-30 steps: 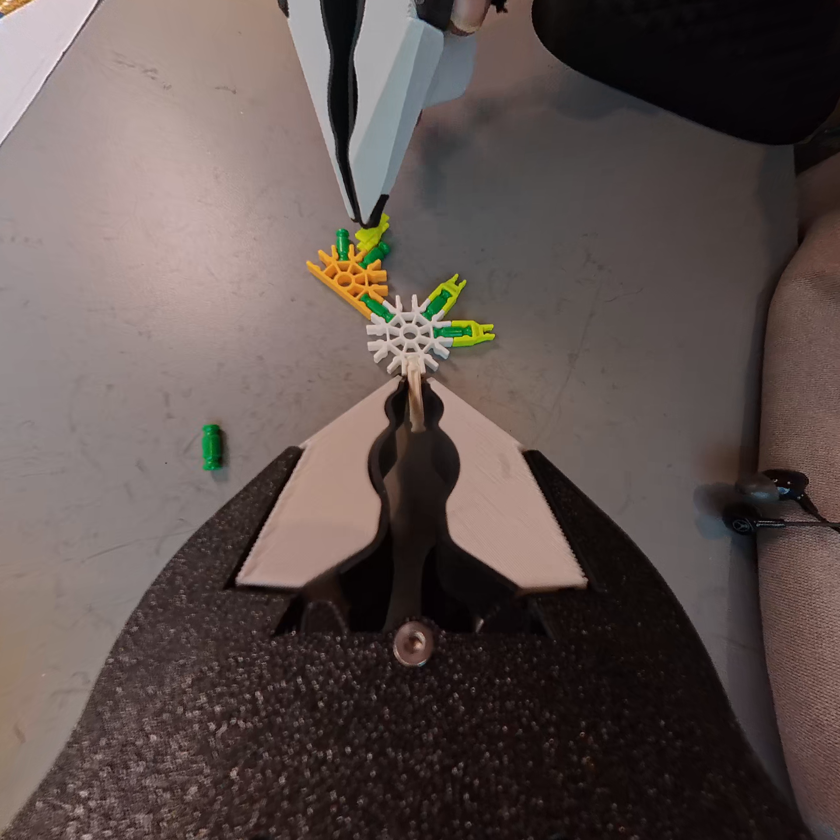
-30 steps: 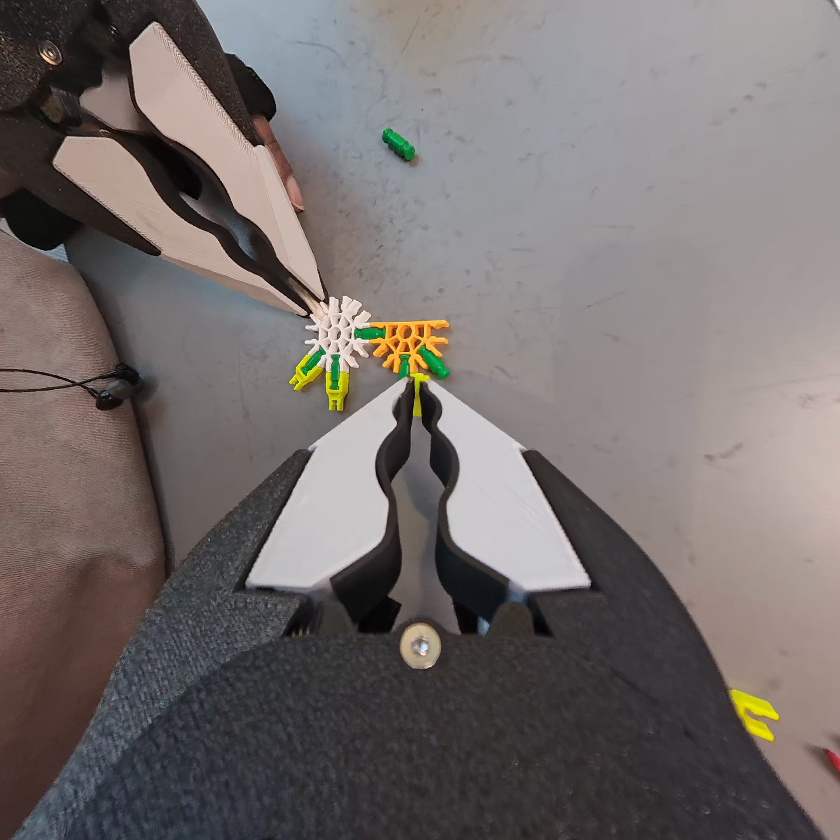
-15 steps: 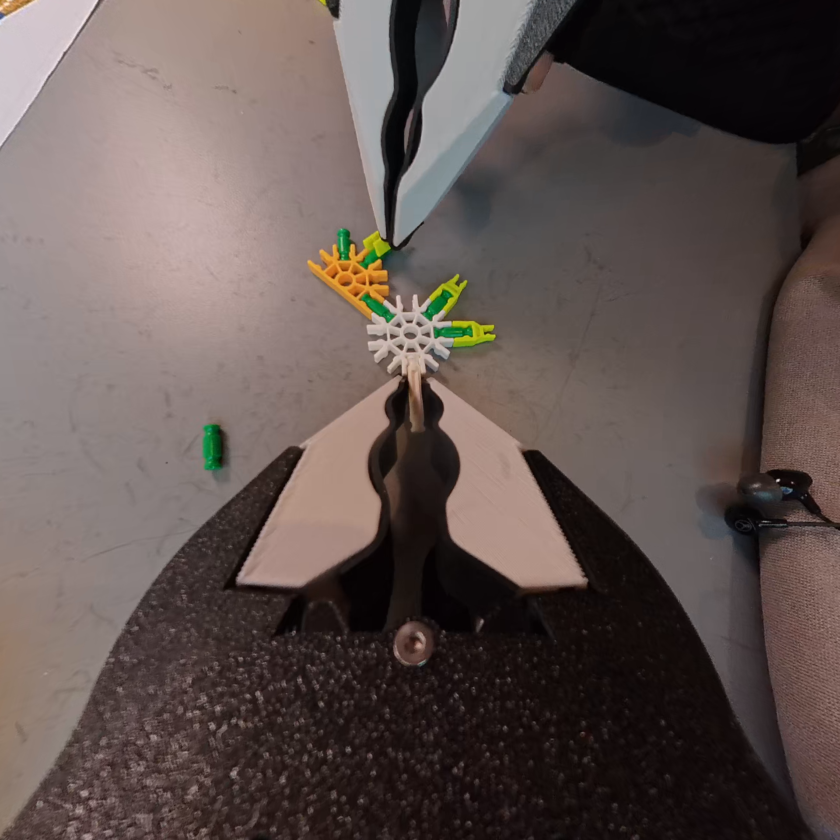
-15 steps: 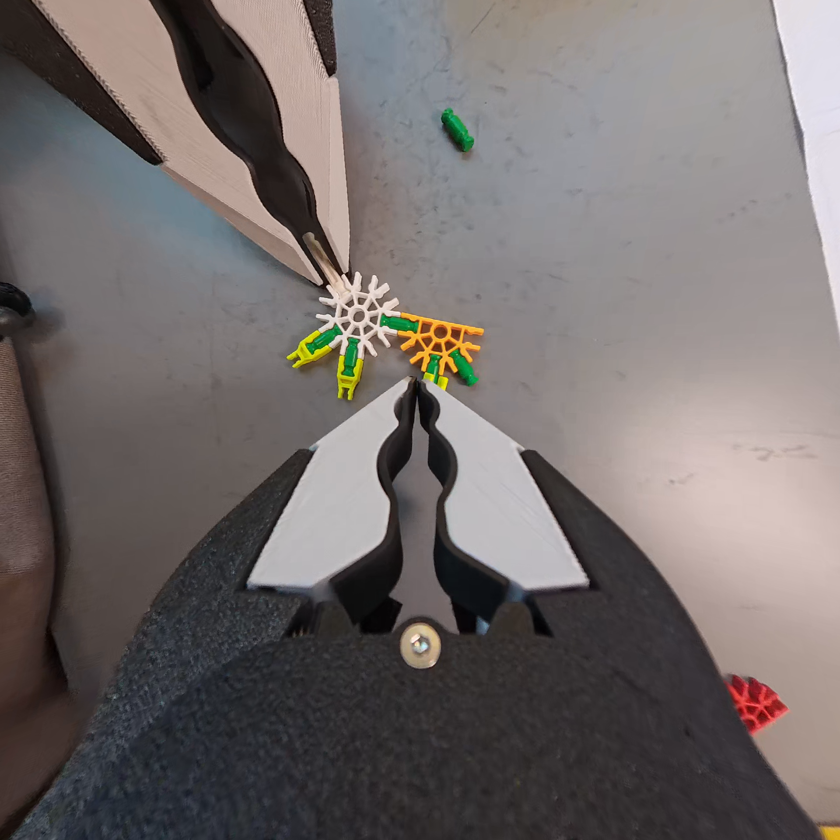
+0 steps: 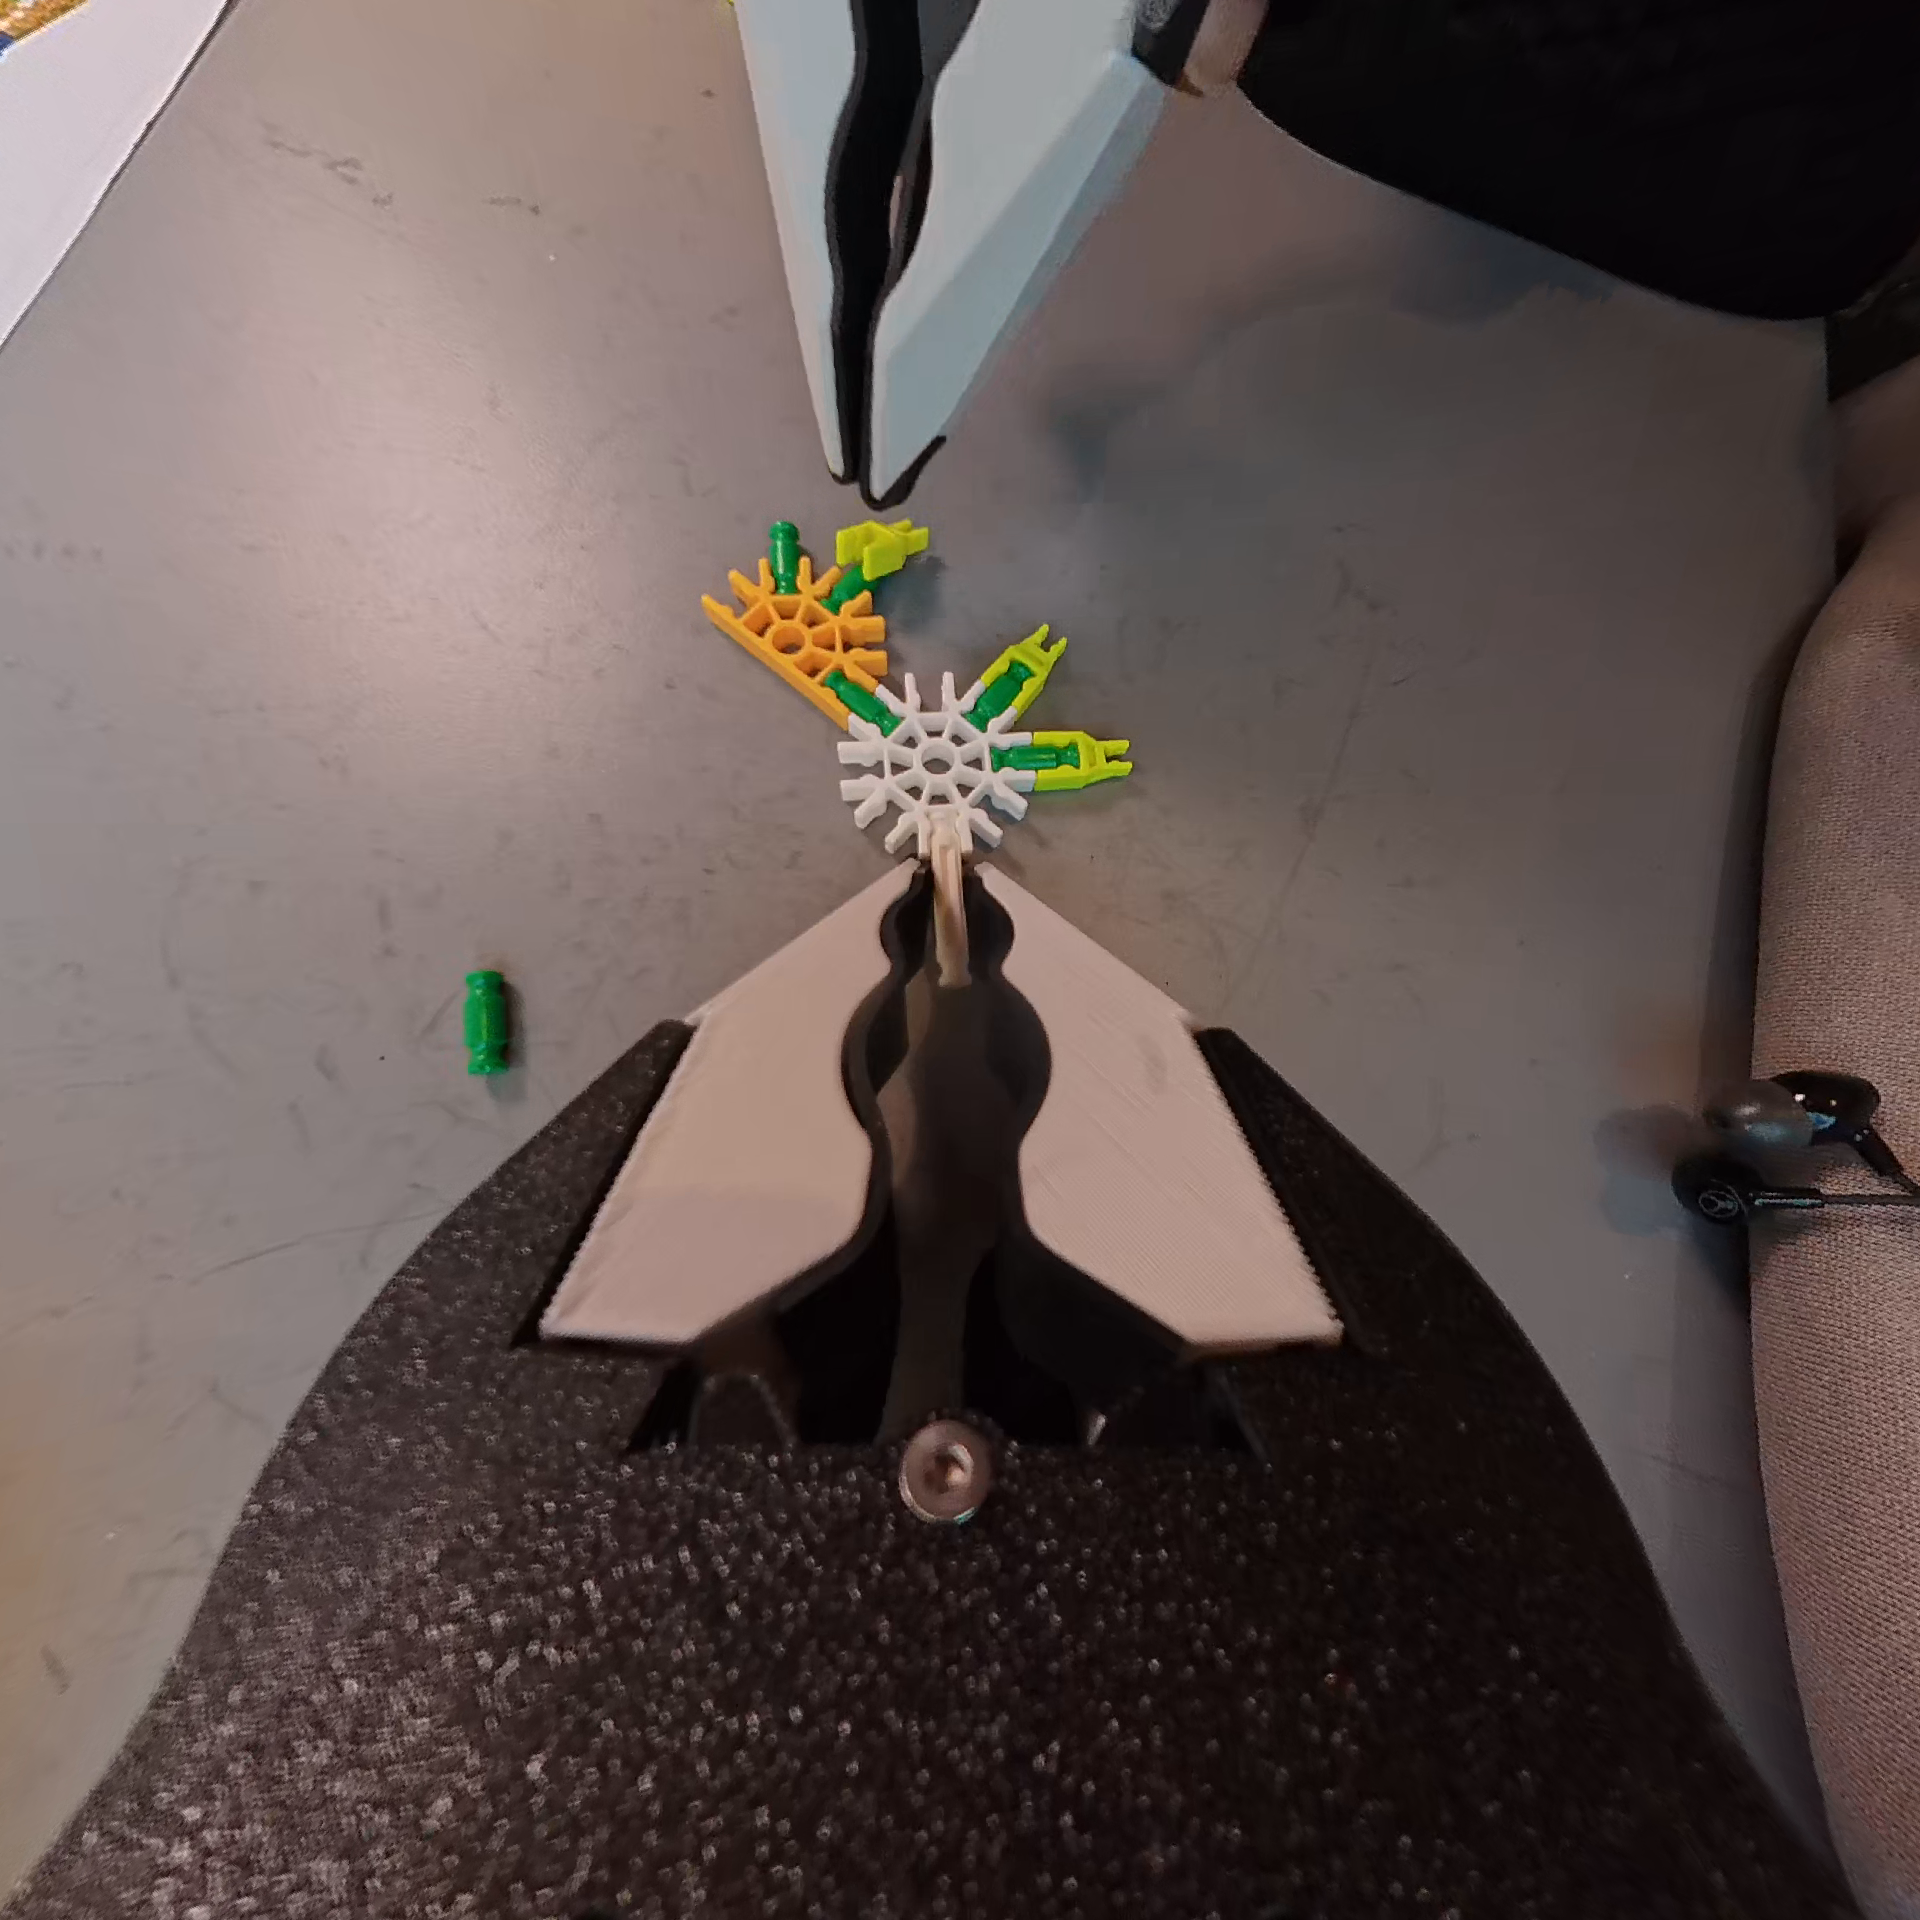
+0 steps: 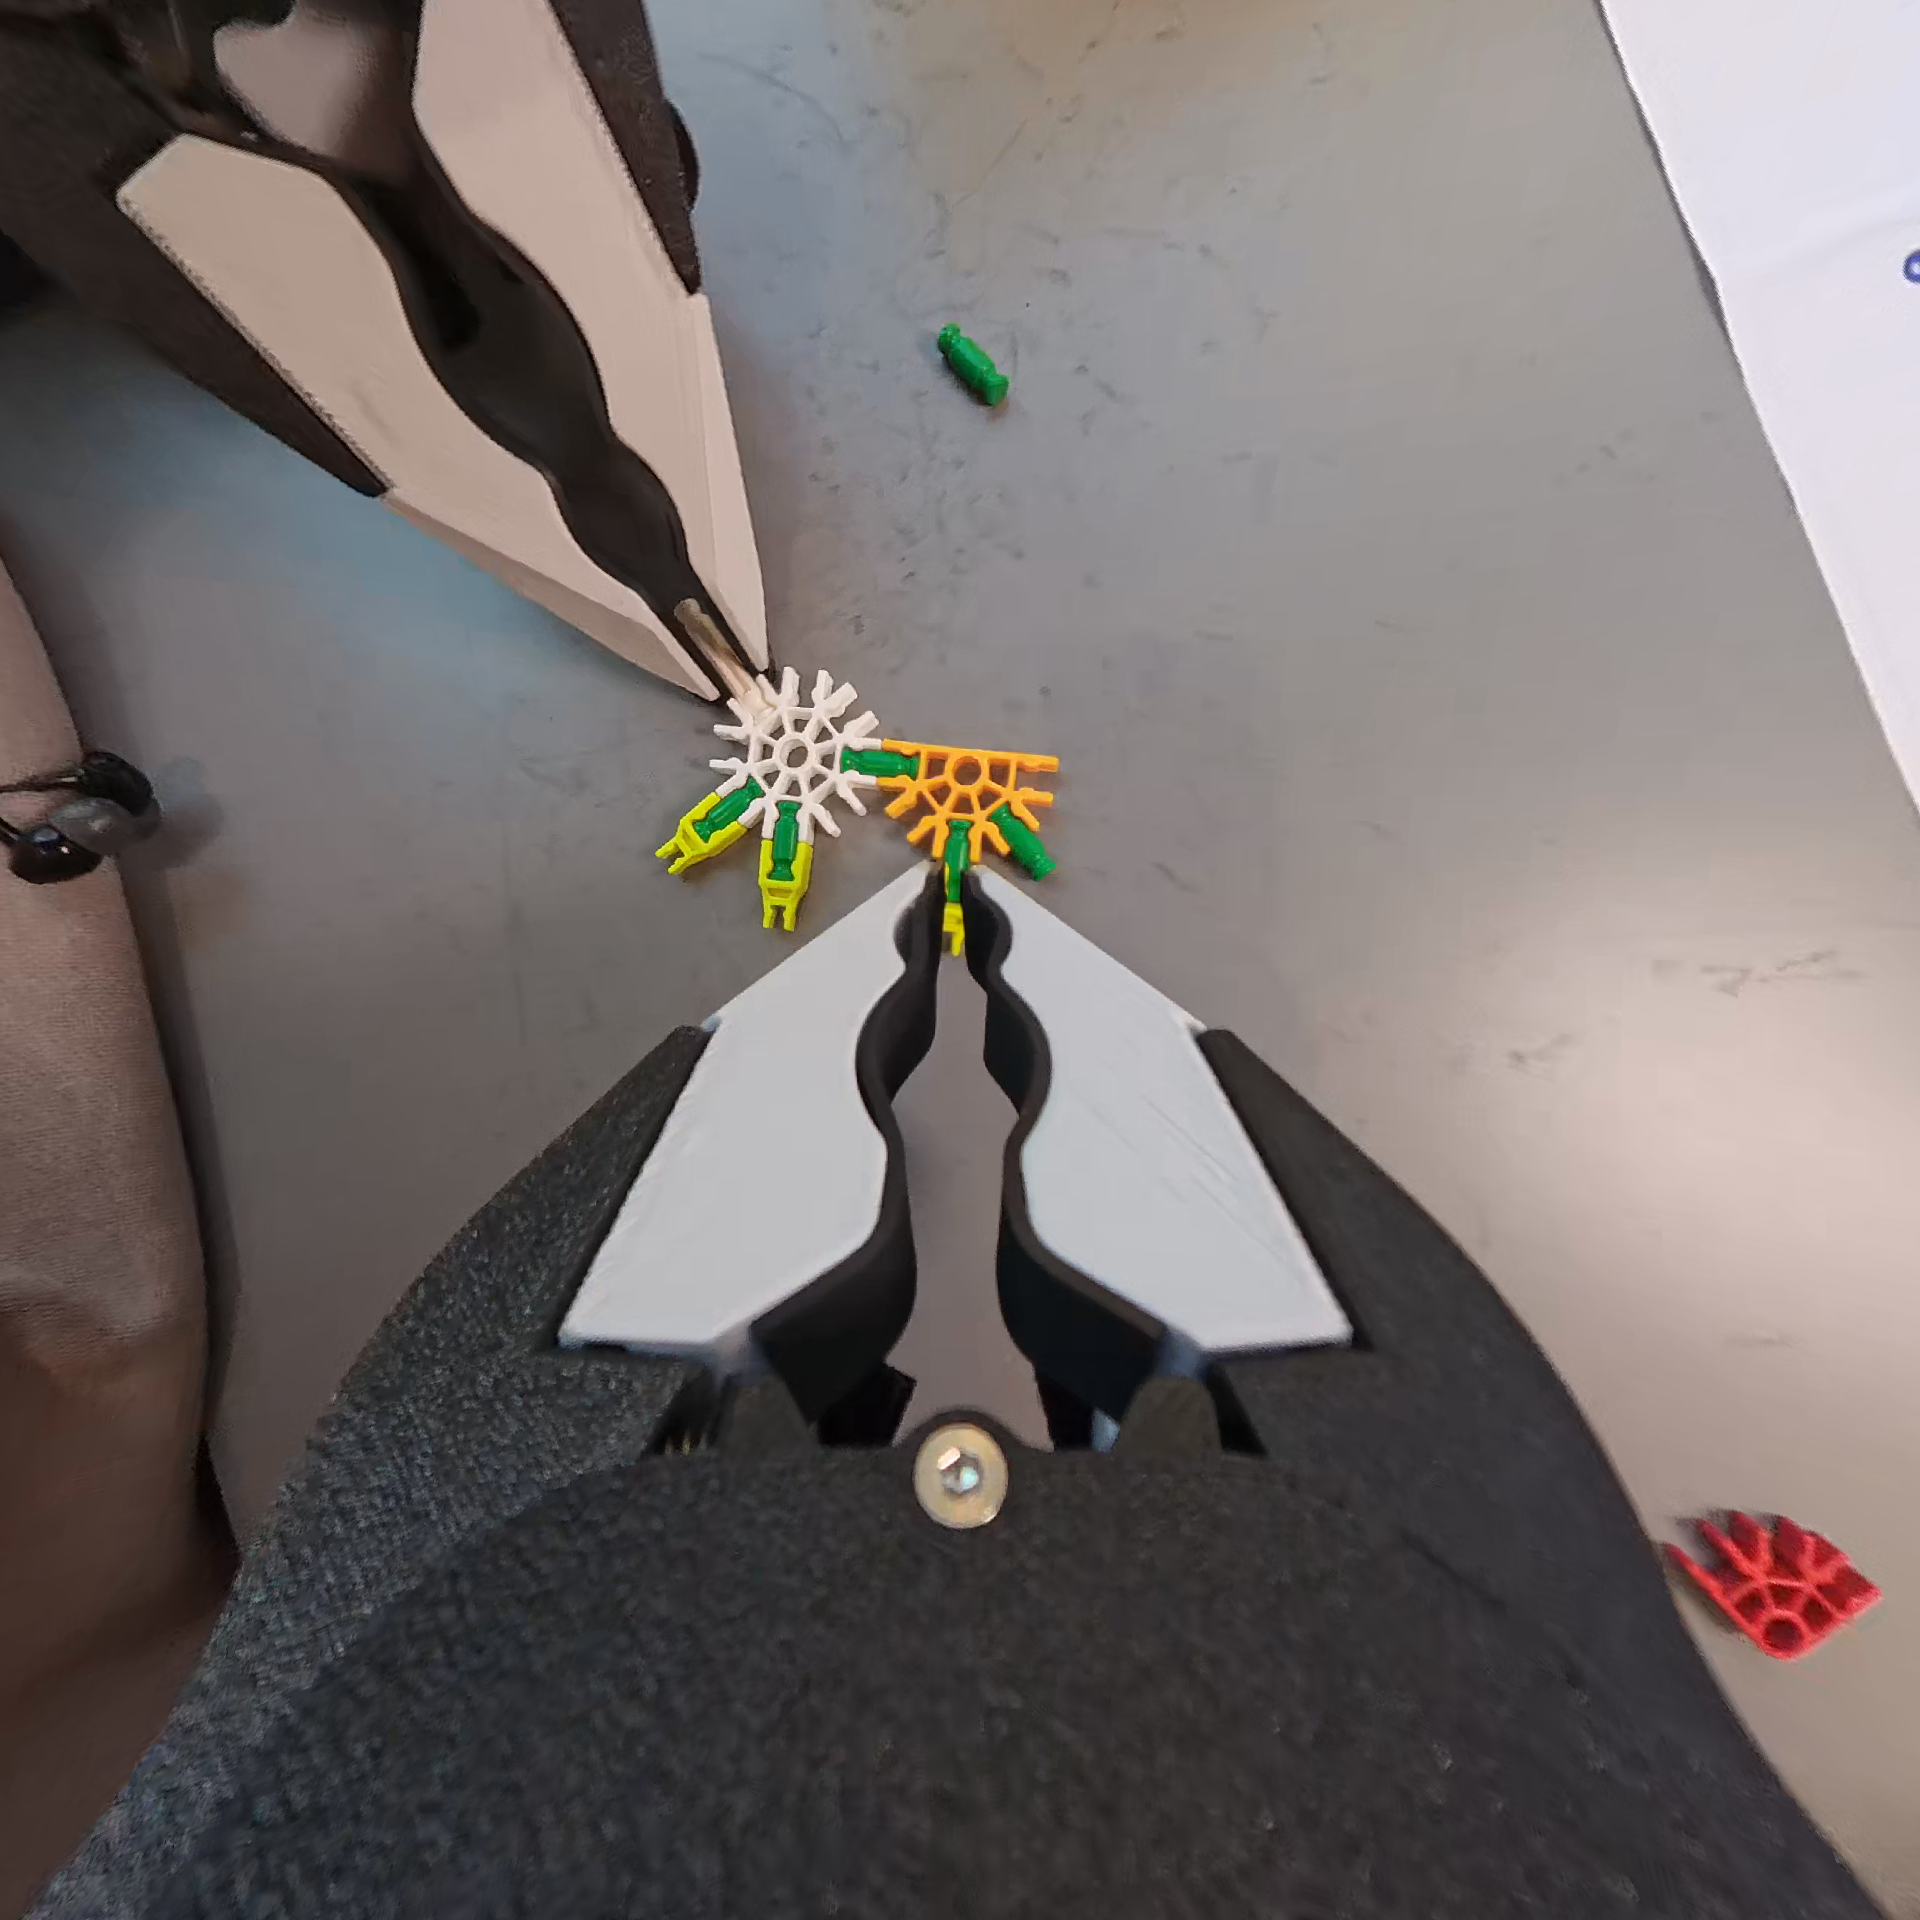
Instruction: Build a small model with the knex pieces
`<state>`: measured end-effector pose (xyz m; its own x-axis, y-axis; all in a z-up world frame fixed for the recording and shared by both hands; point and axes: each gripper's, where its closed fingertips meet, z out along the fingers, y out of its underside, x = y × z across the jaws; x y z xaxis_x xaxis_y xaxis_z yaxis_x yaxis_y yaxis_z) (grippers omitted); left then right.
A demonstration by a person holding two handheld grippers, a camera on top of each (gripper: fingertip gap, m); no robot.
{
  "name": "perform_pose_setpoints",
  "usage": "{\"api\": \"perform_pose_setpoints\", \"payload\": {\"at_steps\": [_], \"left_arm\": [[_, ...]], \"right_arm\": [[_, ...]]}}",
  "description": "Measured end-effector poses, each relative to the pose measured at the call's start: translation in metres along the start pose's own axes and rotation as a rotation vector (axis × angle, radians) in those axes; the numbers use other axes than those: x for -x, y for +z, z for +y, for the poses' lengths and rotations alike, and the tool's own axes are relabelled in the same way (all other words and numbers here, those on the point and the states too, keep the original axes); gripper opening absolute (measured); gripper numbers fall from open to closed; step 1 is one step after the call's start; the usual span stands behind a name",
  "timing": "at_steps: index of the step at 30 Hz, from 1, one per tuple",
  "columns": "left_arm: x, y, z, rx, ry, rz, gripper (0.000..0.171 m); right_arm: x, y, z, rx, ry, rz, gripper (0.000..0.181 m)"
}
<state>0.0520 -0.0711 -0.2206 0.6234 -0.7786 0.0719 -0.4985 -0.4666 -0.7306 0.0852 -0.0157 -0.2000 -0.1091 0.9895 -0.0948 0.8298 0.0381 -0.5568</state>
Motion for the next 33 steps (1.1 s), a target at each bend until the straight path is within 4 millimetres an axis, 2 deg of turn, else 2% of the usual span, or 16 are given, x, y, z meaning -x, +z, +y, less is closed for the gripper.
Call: {"api": "perform_pose_setpoints", "payload": {"at_steps": [4, 9, 19, 29, 33], "left_arm": [[0.000, 0.000, 0.000, -0.001, -0.001, 0.001, 0.007], [0.000, 0.000, 0.000, -0.002, -0.002, 0.003, 0.007], [0.000, 0.000, 0.000, -0.002, 0.004, -0.001, 0.007], [0.000, 0.000, 0.000, -0.007, 0.002, -0.001, 0.006], [0.000, 0.000, 0.000, -0.006, 0.006, -0.001, 0.006]], "right_arm": [[0.001, 0.004, 0.006, 0.002, 0.102, -0.066, 0.002], [0.001, 0.010, 0.008, 0.024, 0.106, -0.062, 0.004], [0.002, 0.009, 0.006, 0.159, -0.069, 0.058, 0.005], [0.003, 0.009, 0.004, 0.296, -0.161, 0.067, 0.006], [0.005, 0.014, 0.011, 0.319, -0.206, 0.062, 0.008]]}}
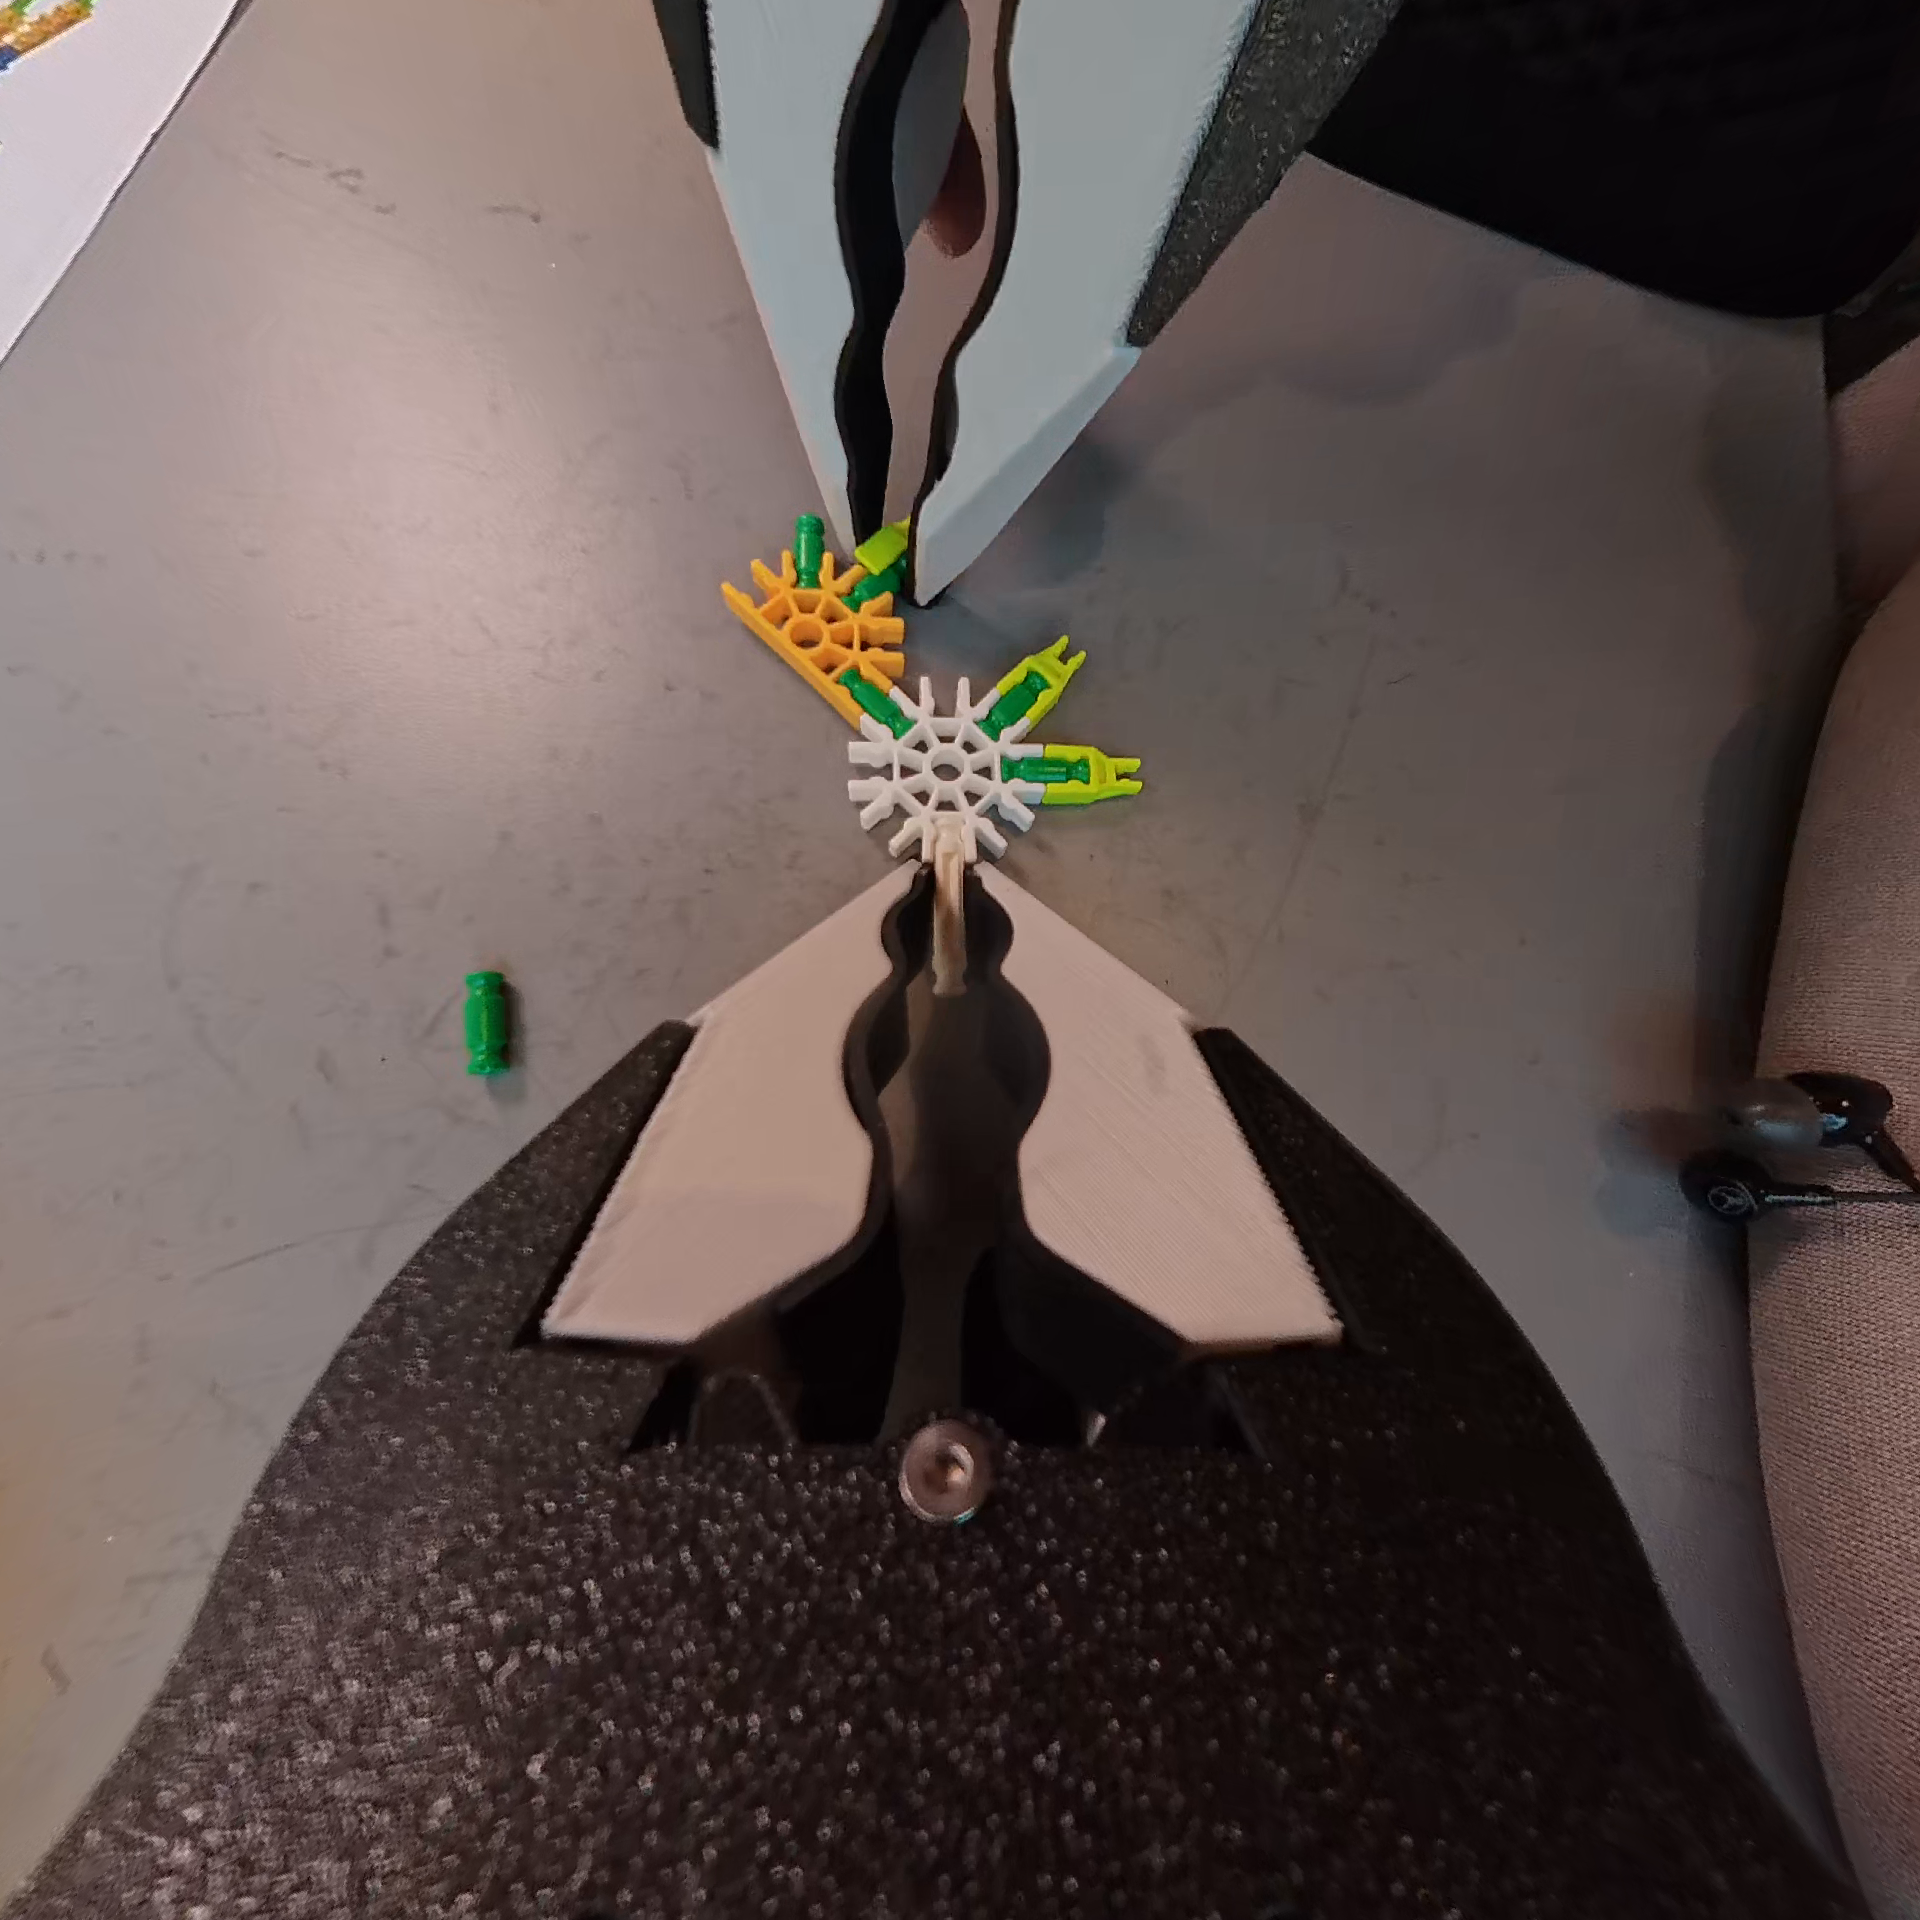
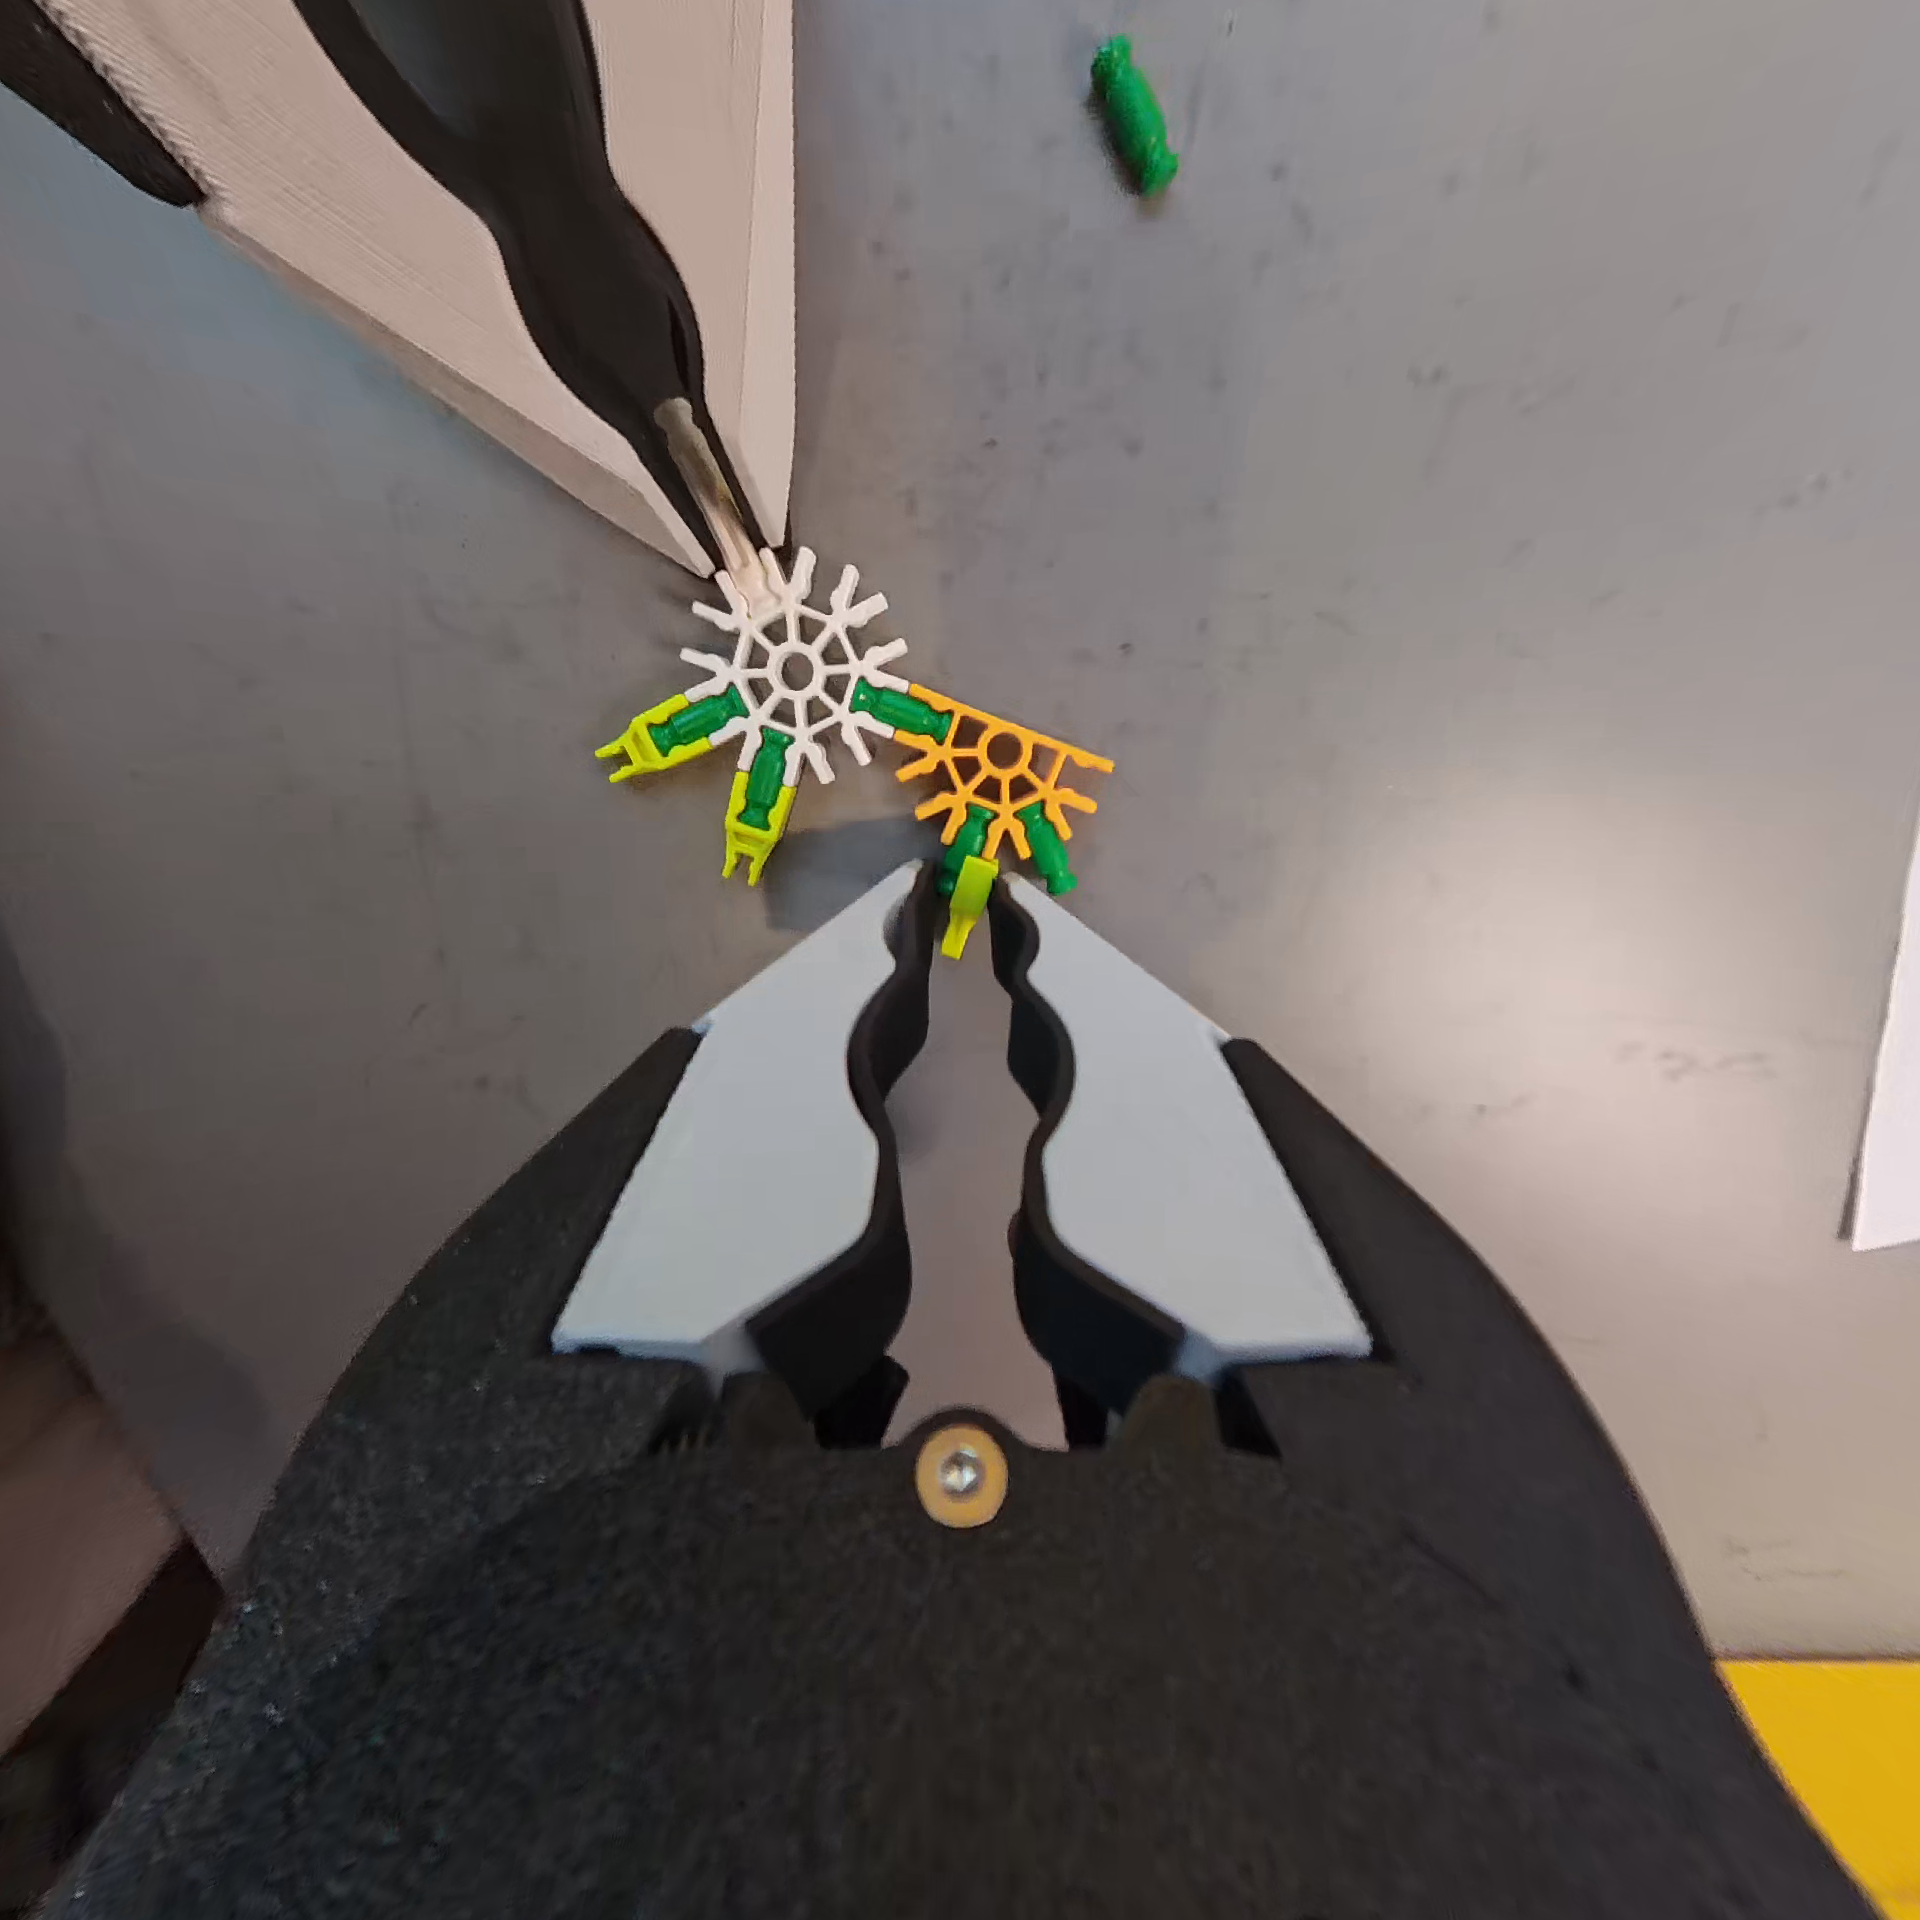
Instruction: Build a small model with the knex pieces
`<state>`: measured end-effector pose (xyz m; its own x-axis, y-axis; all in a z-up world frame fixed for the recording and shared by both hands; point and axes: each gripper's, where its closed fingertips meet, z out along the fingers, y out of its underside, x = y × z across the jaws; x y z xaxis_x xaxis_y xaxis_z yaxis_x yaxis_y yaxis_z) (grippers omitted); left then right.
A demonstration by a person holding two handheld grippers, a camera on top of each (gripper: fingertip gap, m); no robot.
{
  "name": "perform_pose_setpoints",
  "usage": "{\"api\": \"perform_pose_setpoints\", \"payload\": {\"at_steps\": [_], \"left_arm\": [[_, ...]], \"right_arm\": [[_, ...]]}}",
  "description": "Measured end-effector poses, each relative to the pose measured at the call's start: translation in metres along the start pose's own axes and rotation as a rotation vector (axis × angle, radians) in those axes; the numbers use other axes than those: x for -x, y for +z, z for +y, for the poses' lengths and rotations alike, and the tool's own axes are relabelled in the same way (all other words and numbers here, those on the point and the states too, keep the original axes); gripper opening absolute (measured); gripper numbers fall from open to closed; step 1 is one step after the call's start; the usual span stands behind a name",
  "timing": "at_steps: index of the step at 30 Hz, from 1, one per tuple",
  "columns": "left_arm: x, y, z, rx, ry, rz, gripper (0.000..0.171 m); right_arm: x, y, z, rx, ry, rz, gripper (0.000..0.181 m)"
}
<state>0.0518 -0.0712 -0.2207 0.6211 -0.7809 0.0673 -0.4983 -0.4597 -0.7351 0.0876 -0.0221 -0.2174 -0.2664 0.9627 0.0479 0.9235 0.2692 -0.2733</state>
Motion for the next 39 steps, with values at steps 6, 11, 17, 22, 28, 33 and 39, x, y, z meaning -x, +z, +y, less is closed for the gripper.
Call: {"api": "perform_pose_setpoints", "payload": {"at_steps": [6, 11, 17, 22, 28, 33, 39], "left_arm": [[0.000, 0.000, 0.000, -0.004, -0.007, 0.013, 0.006], [0.000, 0.000, 0.000, -0.002, -0.005, 0.008, 0.006], [0.000, 0.000, 0.000, 0.001, -0.006, 0.004, 0.006], [0.000, 0.000, 0.000, 0.003, -0.003, 0.000, 0.006], [0.000, 0.000, 0.000, 0.006, 0.002, -0.004, 0.006], [0.000, 0.000, 0.000, 0.008, 0.004, -0.007, 0.006], [0.000, 0.000, 0.000, 0.007, 0.003, -0.005, 0.006]], "right_arm": [[0.000, 0.001, 0.002, -0.050, 0.050, 0.049, 0.009], [-0.003, 0.000, 0.003, -0.120, 0.132, 0.047, 0.010], [0.002, -0.003, 0.006, -0.146, 0.127, 0.087, 0.016], [0.009, -0.006, 0.003, -0.182, 0.093, 0.113, 0.016], [0.004, -0.012, -0.001, -0.294, 0.223, 0.060, 0.007], [-0.008, -0.013, 0.004, -0.385, 0.463, -0.066, 0.005], [0.000, -0.007, 0.002, -0.427, 0.575, -0.227, 0.004]]}}
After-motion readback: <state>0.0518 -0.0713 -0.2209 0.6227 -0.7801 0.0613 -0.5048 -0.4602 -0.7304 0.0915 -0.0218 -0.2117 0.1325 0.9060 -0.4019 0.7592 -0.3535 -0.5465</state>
